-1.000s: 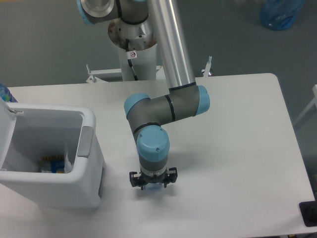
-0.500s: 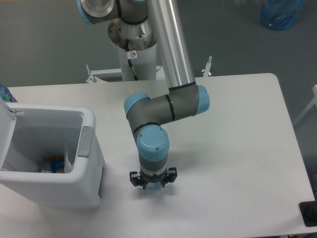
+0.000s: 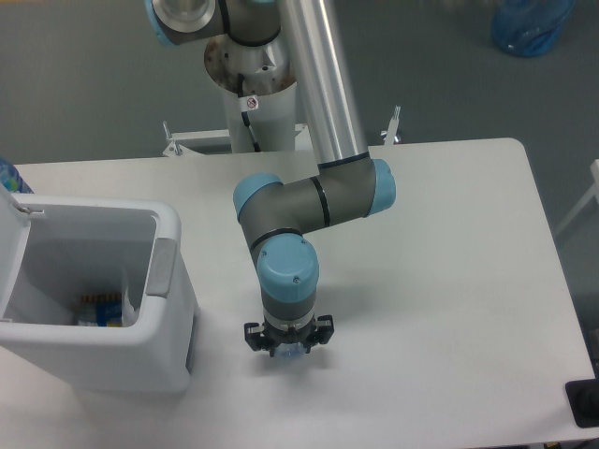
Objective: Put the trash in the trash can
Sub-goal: 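Lift the water bottle by its cap end off the table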
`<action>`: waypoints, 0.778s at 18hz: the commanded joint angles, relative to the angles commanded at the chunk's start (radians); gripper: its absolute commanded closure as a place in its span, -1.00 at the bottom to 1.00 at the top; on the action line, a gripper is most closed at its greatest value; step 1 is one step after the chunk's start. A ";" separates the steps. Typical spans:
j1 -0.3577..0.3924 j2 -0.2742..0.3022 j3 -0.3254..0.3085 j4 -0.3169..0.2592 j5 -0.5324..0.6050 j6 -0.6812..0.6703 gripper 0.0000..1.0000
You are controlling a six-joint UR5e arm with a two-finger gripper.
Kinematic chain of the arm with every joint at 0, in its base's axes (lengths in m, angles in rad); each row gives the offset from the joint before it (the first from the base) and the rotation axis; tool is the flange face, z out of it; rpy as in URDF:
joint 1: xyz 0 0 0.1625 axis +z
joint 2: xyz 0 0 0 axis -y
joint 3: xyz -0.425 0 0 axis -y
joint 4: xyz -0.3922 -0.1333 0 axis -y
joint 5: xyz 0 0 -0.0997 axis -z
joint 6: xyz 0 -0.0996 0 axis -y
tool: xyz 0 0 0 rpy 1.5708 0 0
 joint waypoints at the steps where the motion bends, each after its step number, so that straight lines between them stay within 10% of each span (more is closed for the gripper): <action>1: 0.000 0.003 0.000 -0.002 0.000 0.000 0.01; 8: 0.006 0.070 0.035 -0.002 -0.003 0.030 0.01; 14: 0.044 0.140 0.225 0.000 -0.020 0.074 0.01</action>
